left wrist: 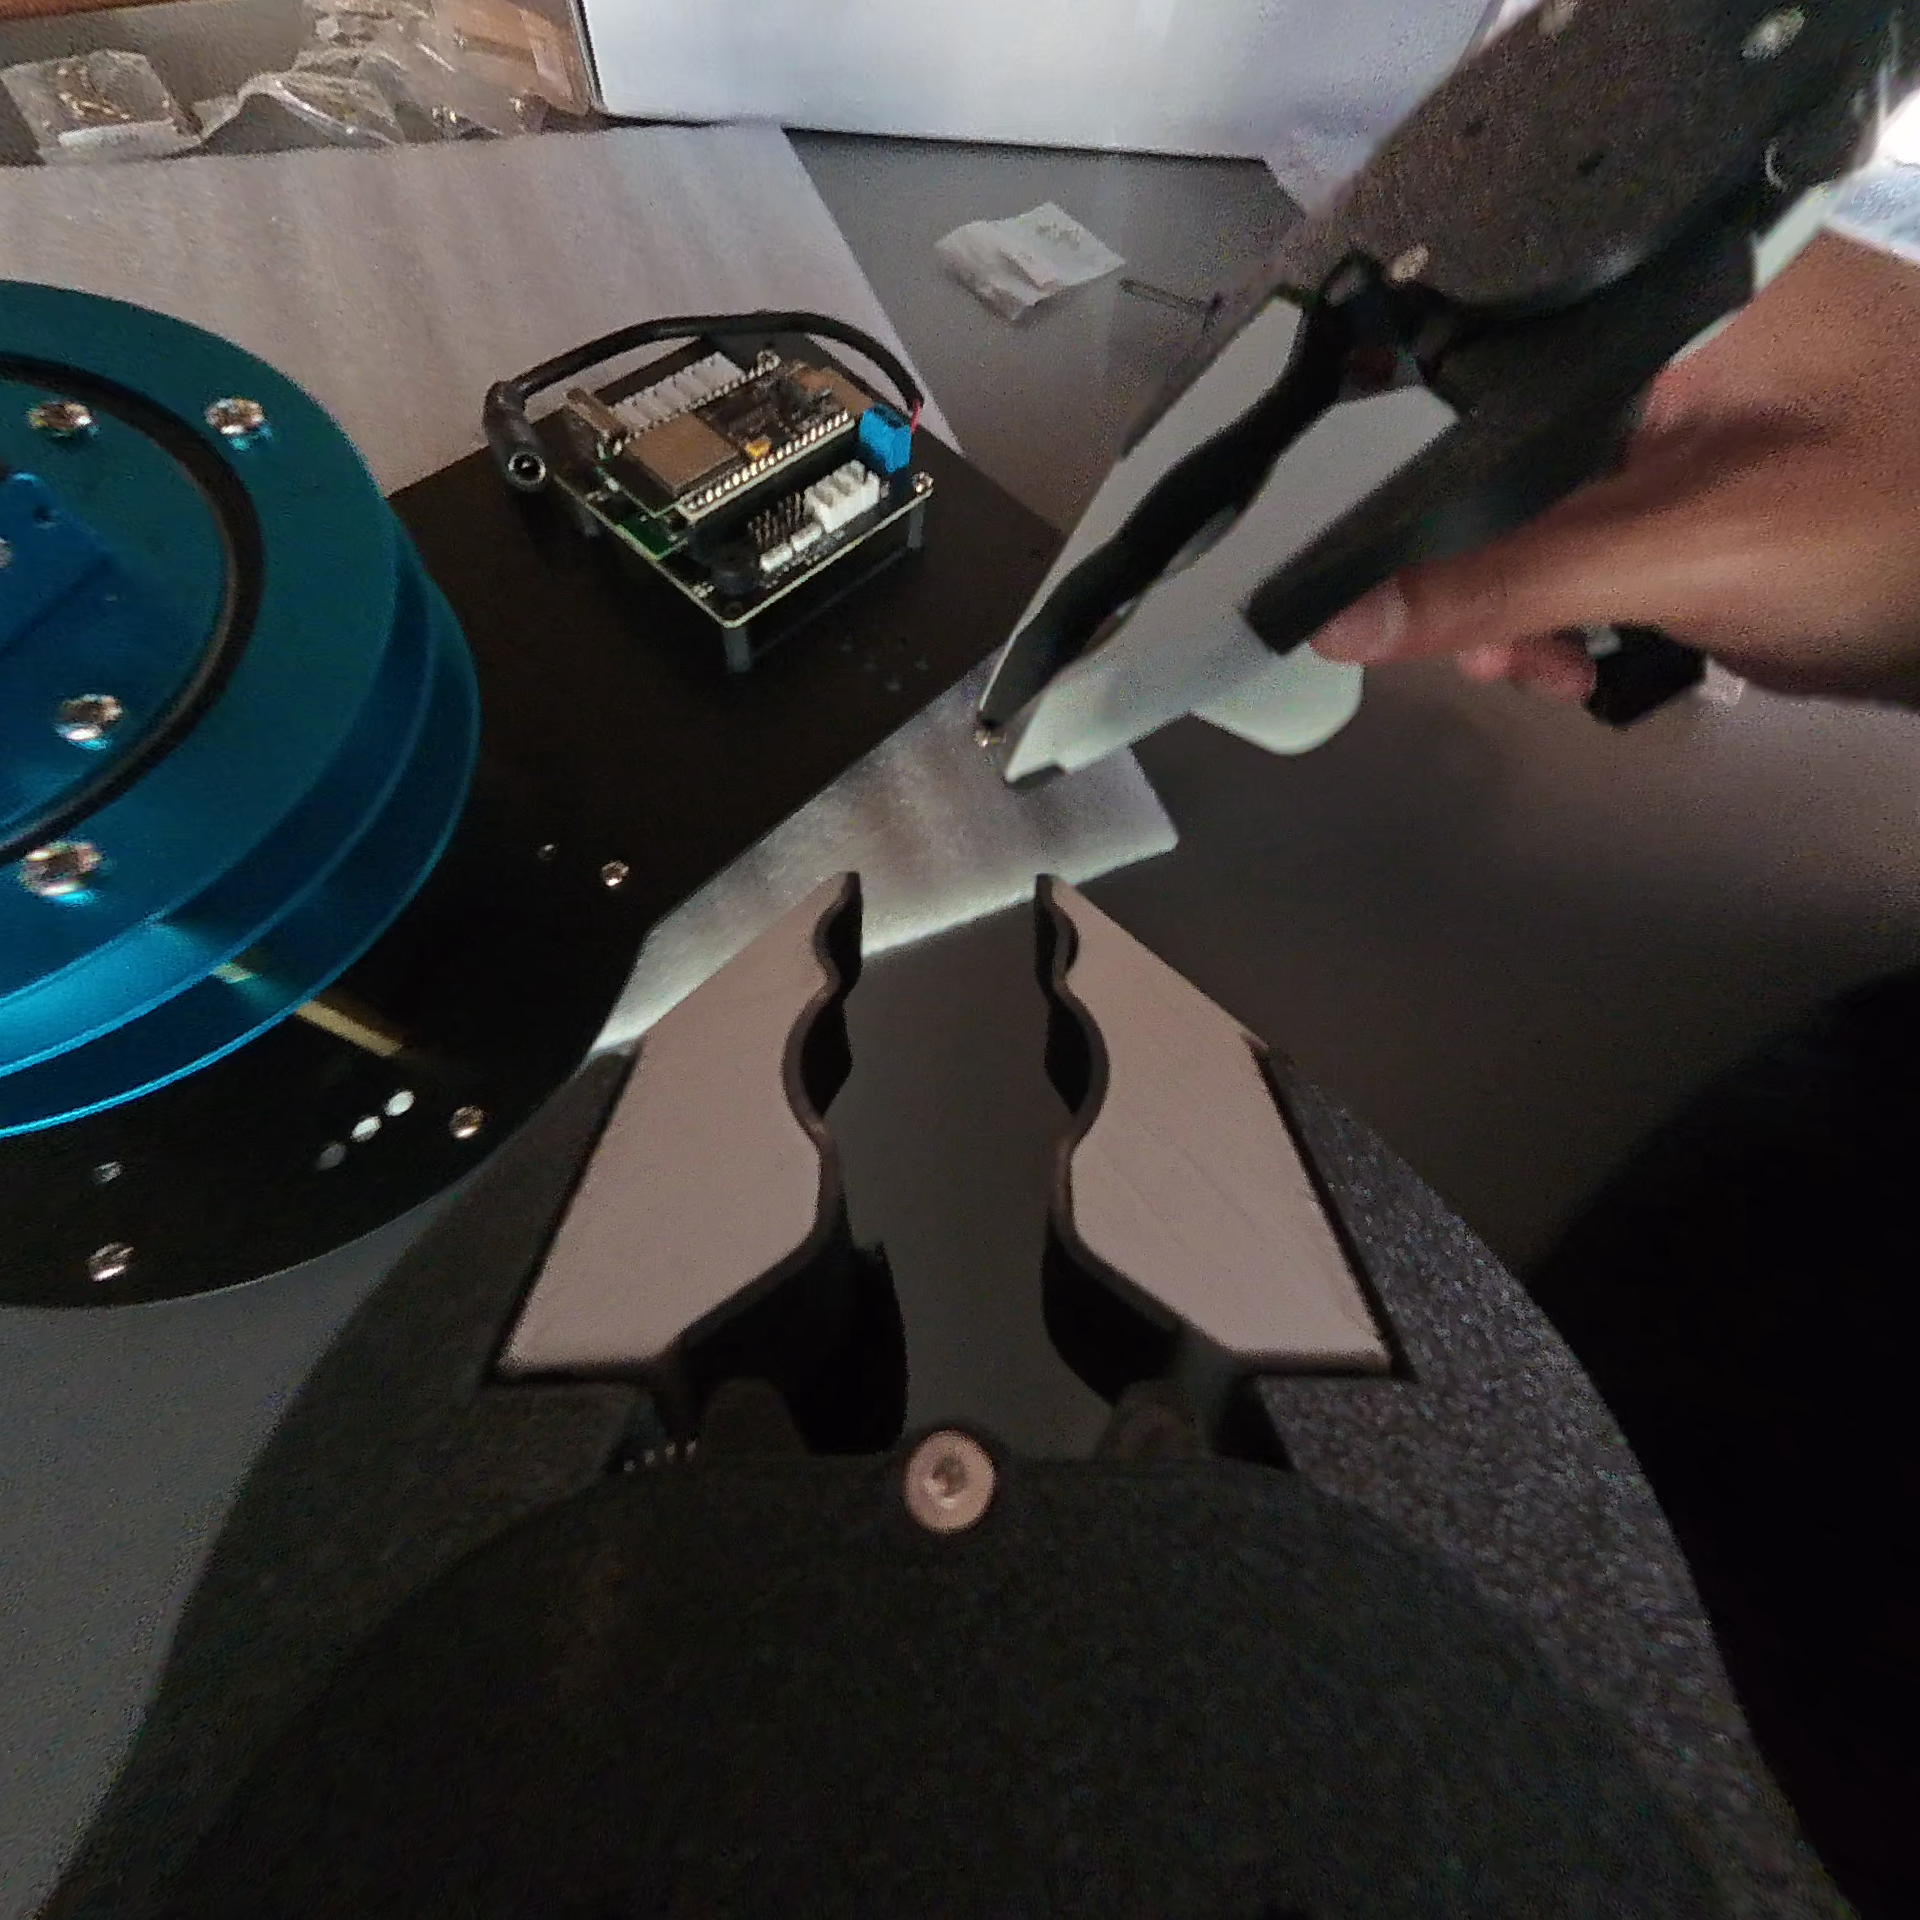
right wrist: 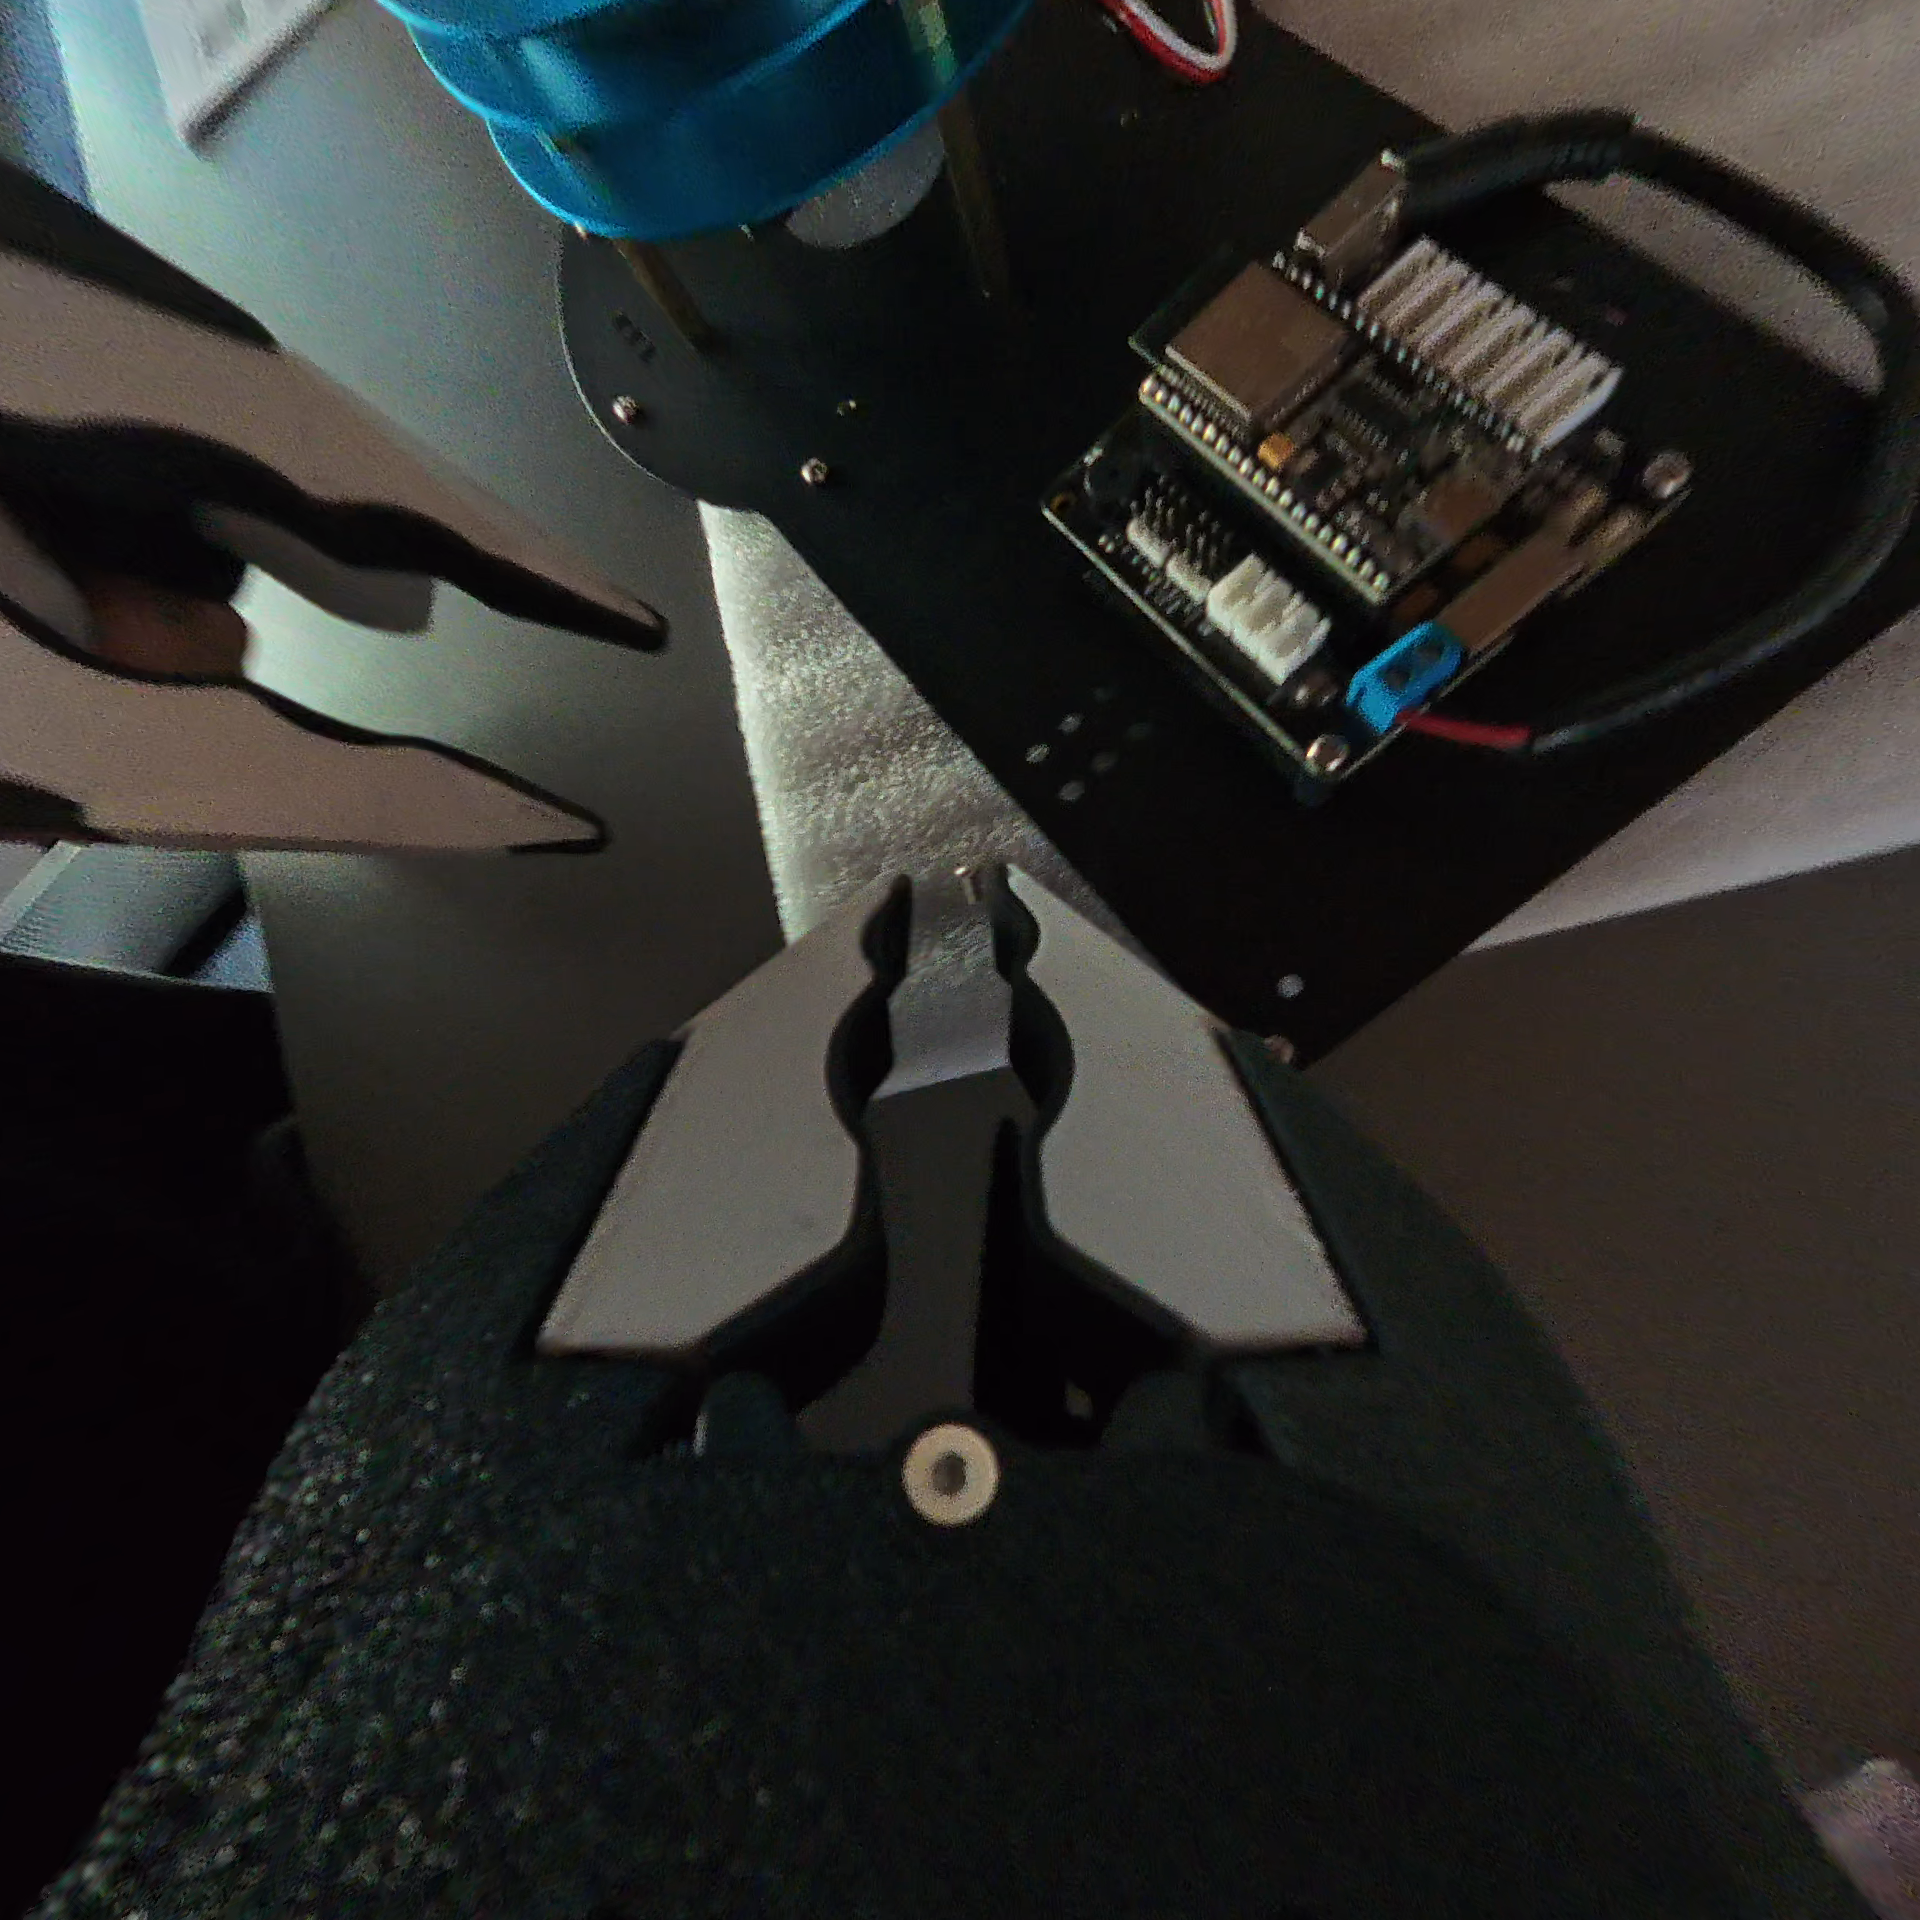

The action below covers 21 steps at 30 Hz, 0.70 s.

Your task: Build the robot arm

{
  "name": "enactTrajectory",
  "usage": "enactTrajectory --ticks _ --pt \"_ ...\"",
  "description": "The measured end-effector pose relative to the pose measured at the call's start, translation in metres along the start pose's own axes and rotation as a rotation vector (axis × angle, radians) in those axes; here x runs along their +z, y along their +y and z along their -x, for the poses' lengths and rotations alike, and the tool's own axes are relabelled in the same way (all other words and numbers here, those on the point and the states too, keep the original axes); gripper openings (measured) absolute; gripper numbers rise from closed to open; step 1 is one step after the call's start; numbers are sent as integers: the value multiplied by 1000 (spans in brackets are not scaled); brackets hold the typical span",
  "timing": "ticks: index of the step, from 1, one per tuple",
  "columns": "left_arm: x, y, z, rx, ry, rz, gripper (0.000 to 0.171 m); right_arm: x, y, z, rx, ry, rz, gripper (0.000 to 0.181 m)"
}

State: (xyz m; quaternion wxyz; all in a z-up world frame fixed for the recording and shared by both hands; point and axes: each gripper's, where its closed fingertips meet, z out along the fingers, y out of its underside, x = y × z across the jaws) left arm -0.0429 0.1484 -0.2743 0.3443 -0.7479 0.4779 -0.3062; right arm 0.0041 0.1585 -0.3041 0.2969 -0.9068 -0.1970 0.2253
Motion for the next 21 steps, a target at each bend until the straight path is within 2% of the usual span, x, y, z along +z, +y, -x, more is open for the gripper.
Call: enactTrajectory --ticks 1,3,7,11,13,16,21 --pt "4 -2 -3 -11 6 -12 30 -2 1 4 34 -13 -22 21" --pt "12 0 -9 -29 31 -9 28 -6 6 7 44 -17 -37 21" --pt "22 5 -7 -58 28 22 25 -10 8 6 -18 -36 -48 21" --pt "18 3 1 -56 -9 43 24 -8 -2 7 -143 -60 -84 19" --pt "11 2 5 -46 -33 38 21 -2 5 3 -171 -61 -11 20" --pt "9 9 6 -43 -45 66 20 -3 6 13 -142 -144 -13 16" --pt "17 8 -6 -2 -28 73 19 -8 11 22 -75 -202 -21 19"
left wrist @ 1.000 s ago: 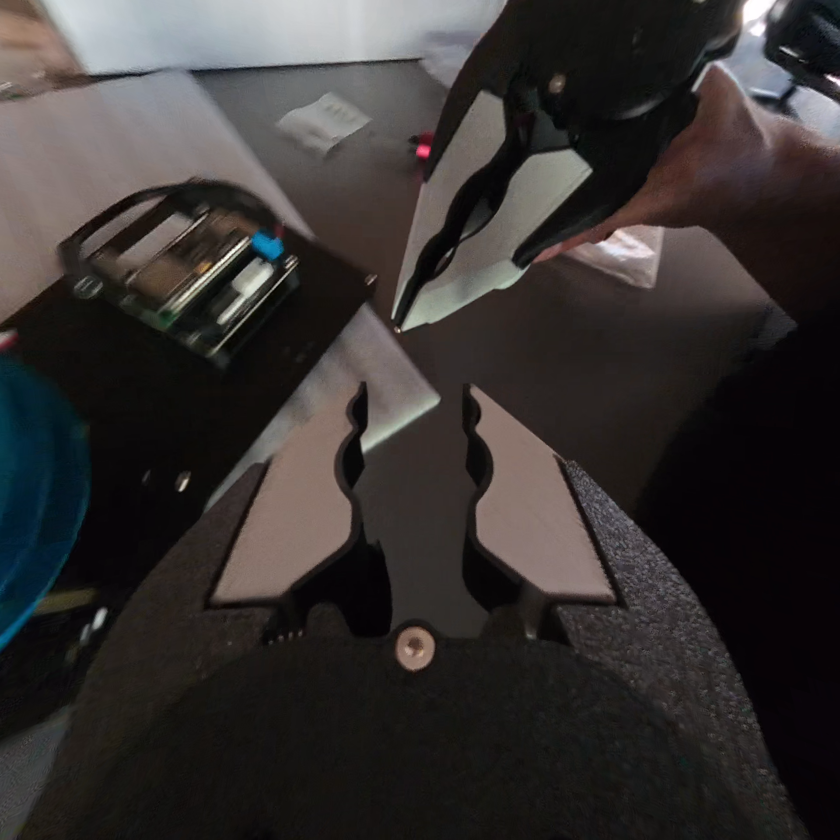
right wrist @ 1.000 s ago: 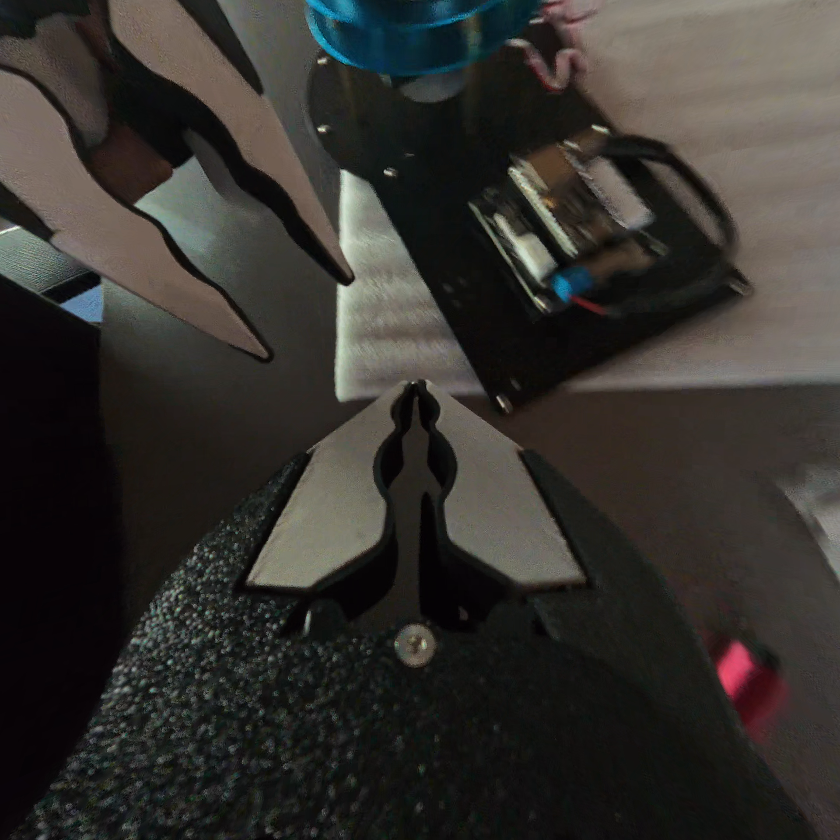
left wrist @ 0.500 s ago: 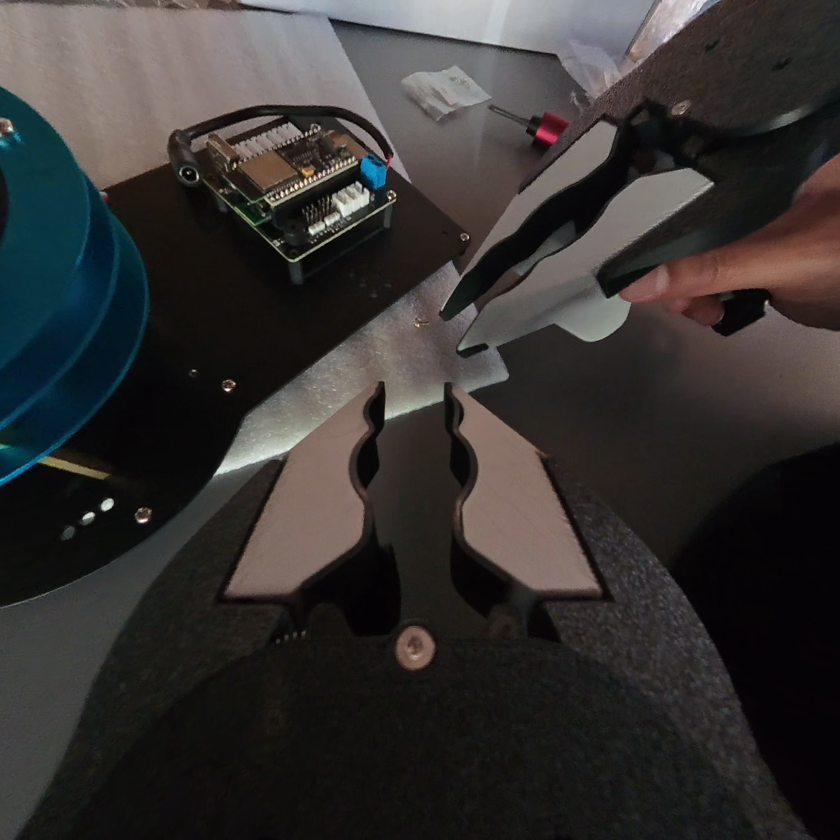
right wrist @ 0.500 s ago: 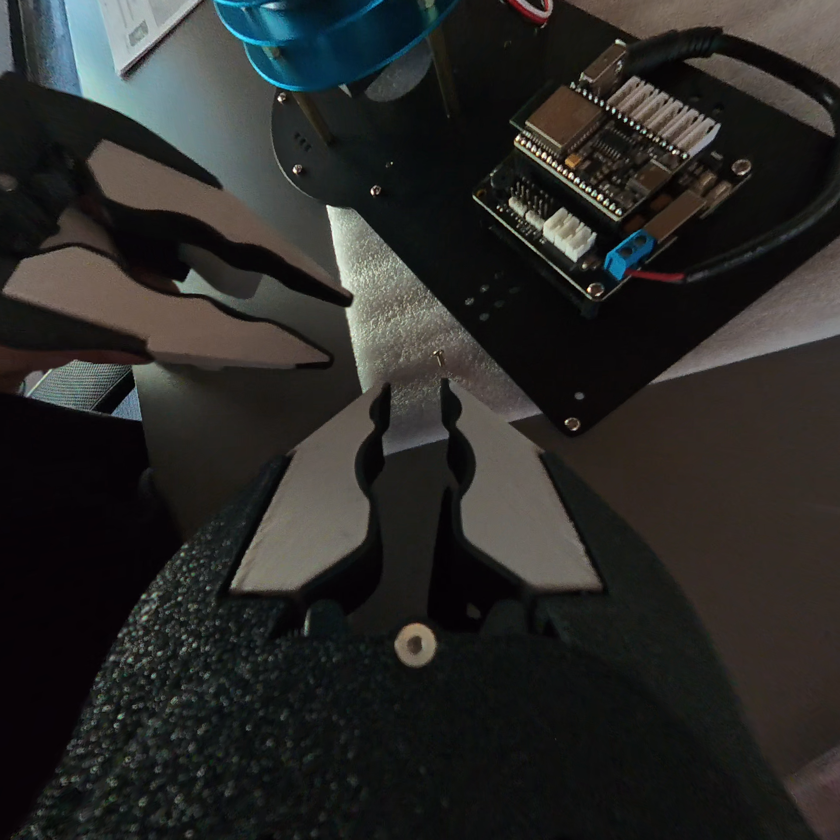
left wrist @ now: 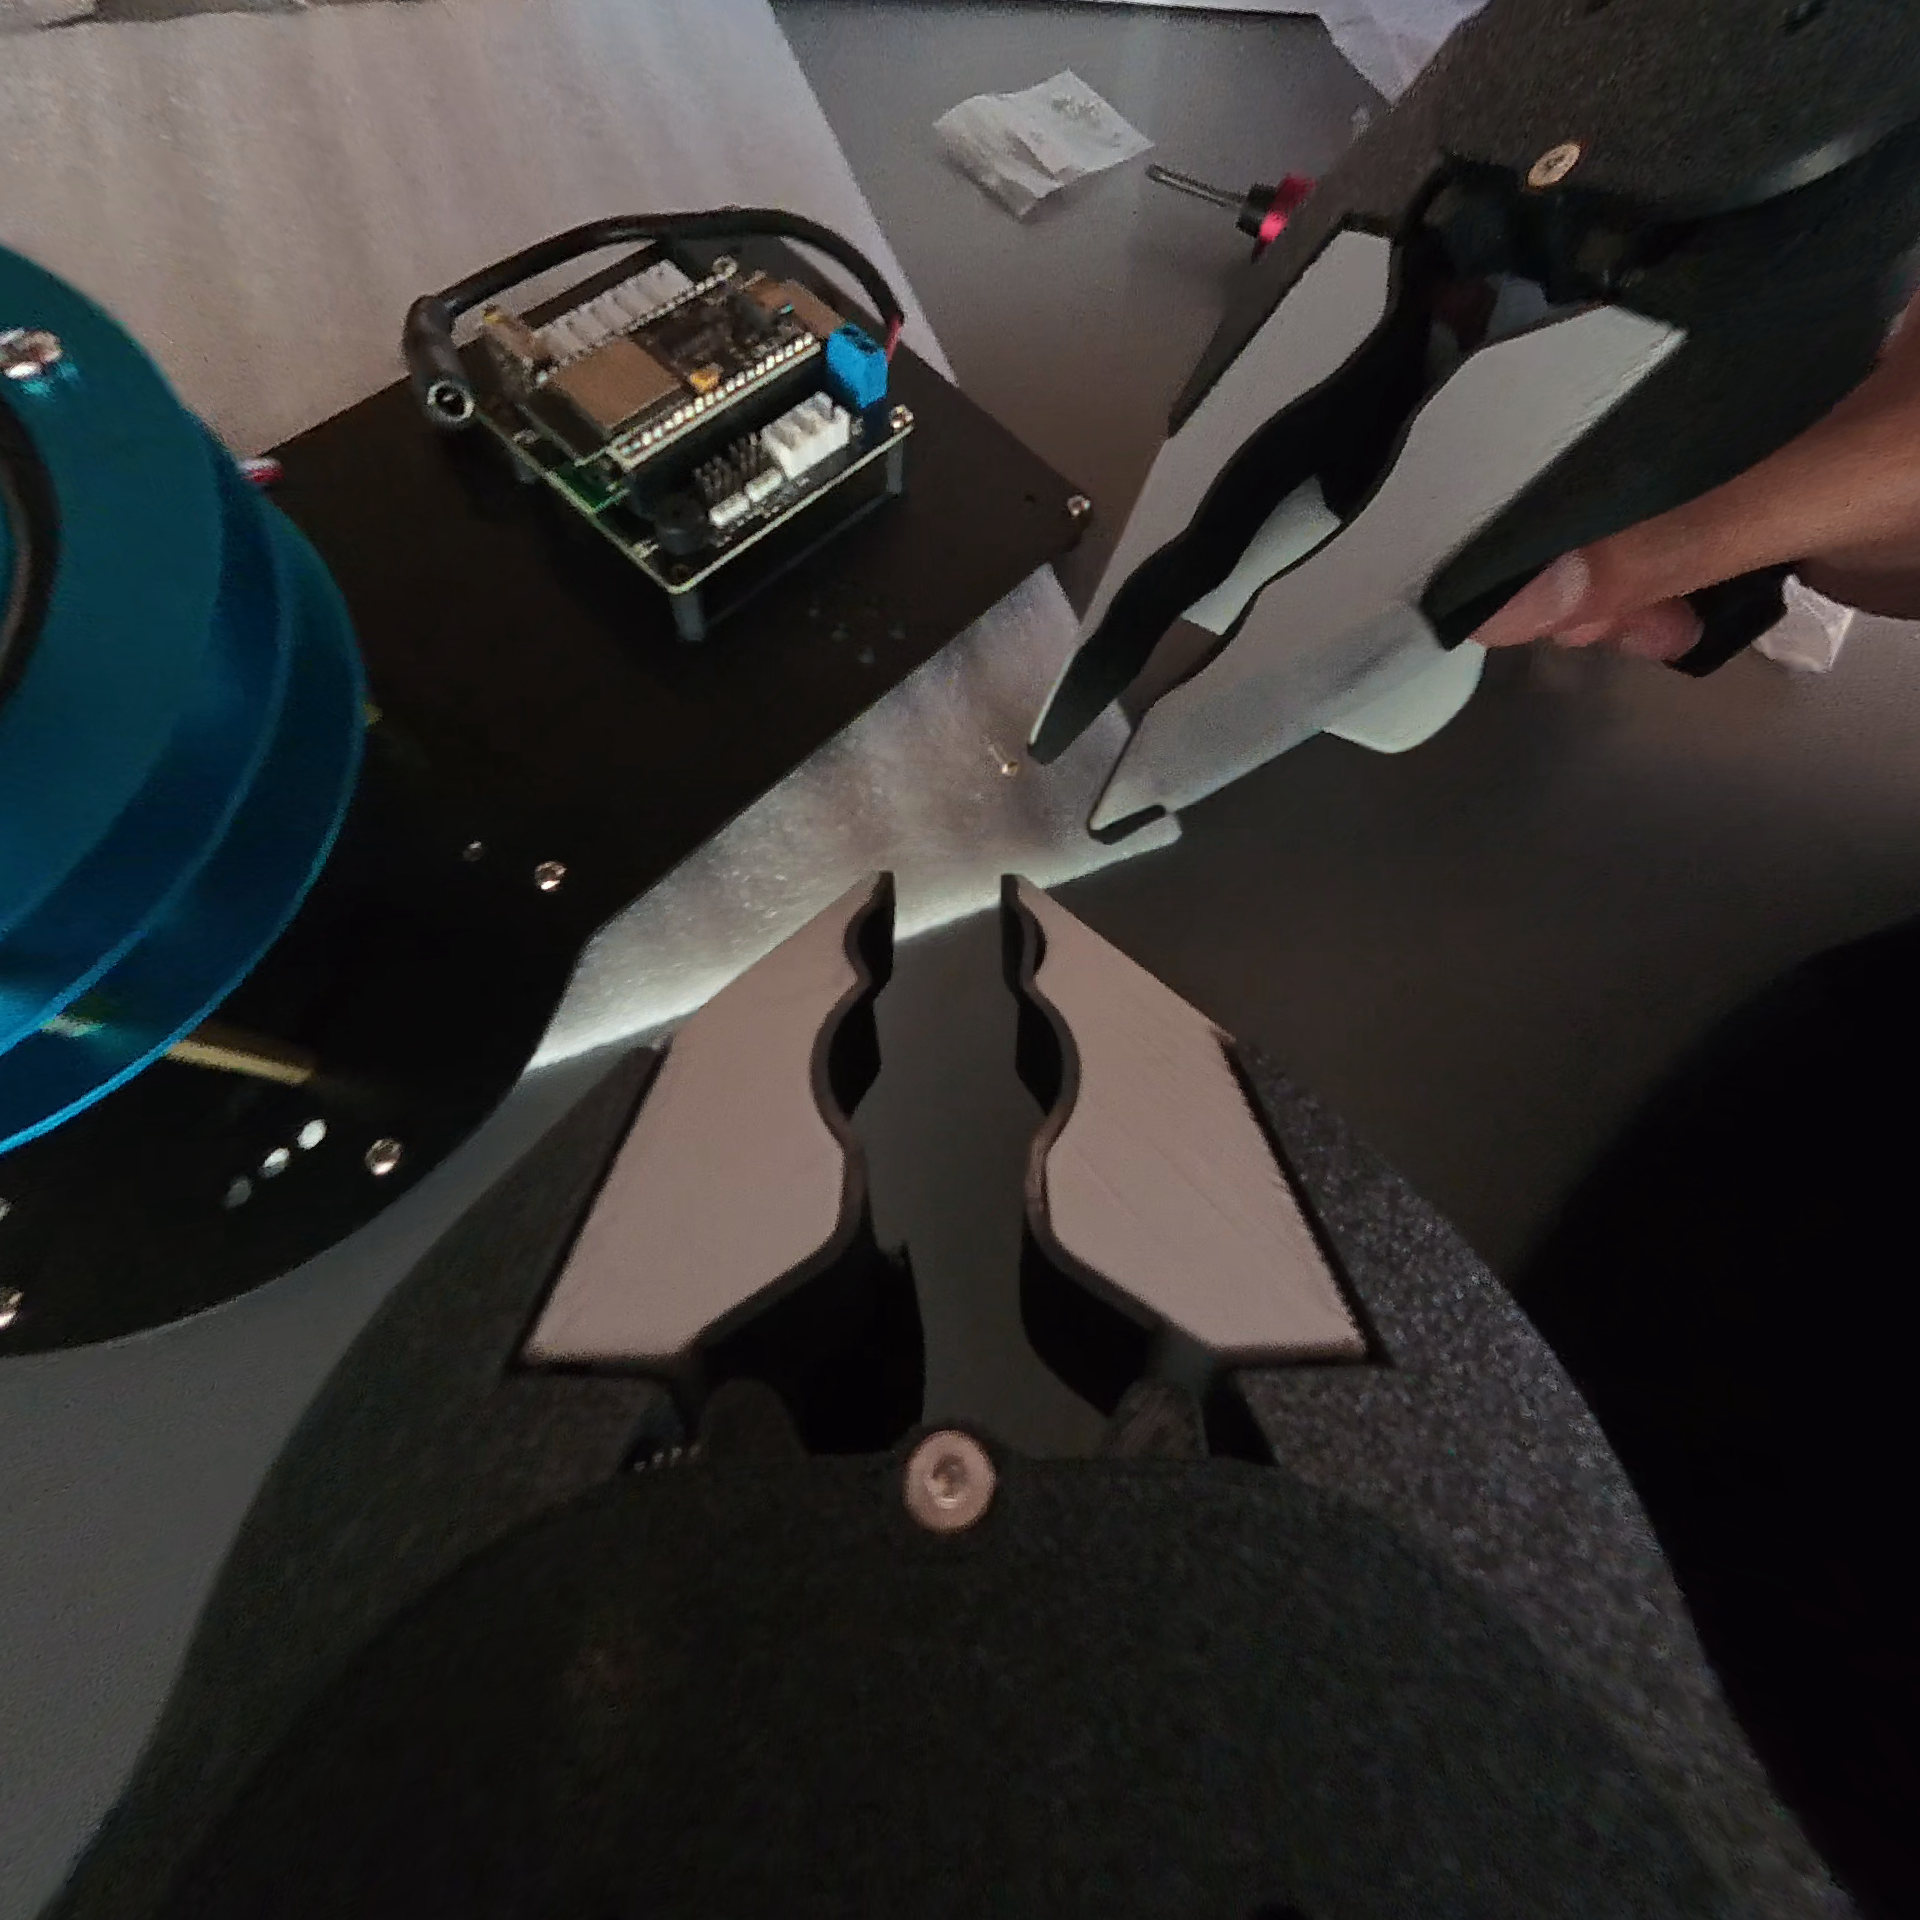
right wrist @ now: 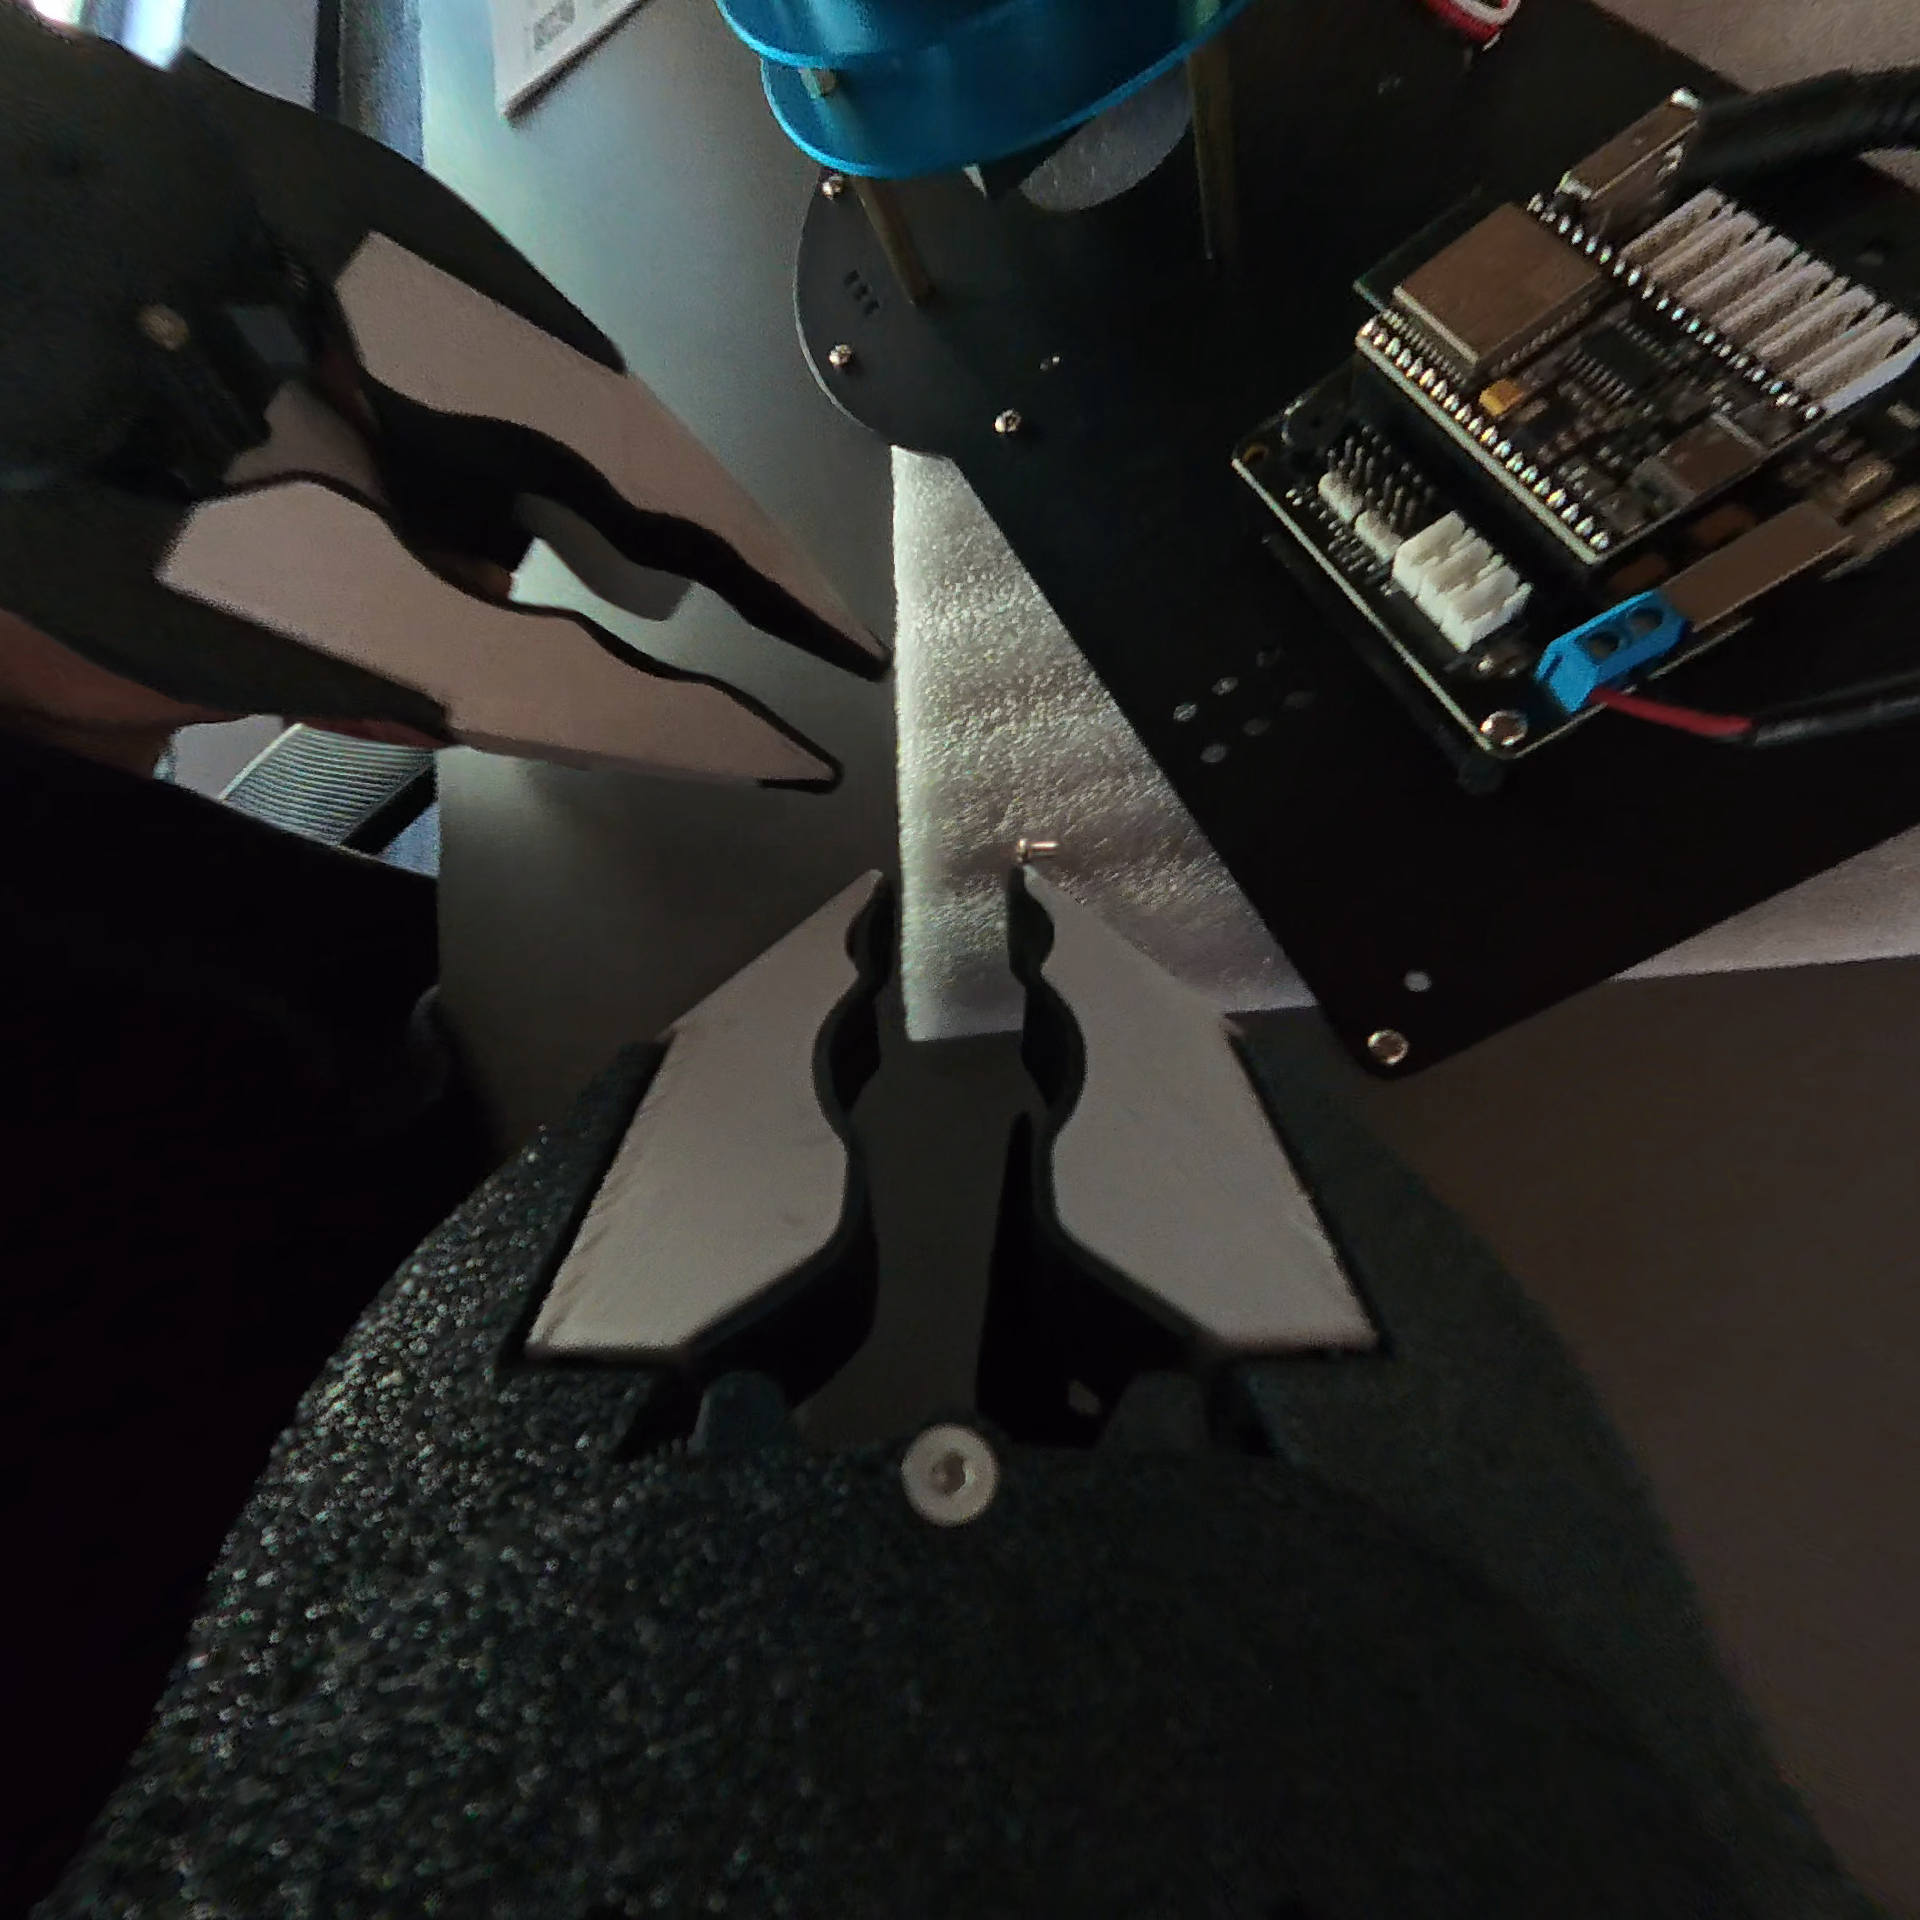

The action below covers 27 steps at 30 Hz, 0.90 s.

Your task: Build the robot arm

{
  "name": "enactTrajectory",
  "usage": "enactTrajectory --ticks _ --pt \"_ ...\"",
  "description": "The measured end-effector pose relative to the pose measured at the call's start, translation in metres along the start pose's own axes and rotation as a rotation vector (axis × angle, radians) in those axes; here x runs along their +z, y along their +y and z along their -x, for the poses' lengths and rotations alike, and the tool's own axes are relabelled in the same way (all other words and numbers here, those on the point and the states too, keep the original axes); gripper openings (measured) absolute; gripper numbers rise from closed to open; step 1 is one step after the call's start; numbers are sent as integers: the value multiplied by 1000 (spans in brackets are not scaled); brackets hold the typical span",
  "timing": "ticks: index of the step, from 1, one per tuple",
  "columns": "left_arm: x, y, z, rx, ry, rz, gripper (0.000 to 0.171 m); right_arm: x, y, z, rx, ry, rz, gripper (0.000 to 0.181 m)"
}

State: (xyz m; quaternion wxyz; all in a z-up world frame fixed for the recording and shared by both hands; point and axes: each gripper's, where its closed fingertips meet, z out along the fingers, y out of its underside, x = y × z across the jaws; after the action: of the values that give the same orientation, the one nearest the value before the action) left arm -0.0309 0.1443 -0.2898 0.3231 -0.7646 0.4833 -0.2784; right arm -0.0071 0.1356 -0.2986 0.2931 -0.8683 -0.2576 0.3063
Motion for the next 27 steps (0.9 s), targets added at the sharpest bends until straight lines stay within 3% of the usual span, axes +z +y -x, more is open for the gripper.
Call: enactTrajectory --ticks 5,8,12,15,21,23,27 --pt "17 -10 -14 51 46 -5 19 -43 -3 -12 -16 75 -79 19" --pt "25 -11 -16 93 56 23 19 -77 6 -35 -10 197 -109 20" --pt "27 -20 -18 123 76 19 20 -133 46 -93 53 533 -68 32" --pt "30 -36 -32 181 141 -19 20 -153 74 -111 156 630 -54 48" --pt "54 -79 -64 592 171 -87 29 -156 97 -123 252 713 -46 33" --pt "68 -92 -69 737 119 -87 35 -155 97 -123 252 709 -51 19" --pt "97 -109 -78 1037 20 -48 54 -155 93 -119 299 628 -76 19"
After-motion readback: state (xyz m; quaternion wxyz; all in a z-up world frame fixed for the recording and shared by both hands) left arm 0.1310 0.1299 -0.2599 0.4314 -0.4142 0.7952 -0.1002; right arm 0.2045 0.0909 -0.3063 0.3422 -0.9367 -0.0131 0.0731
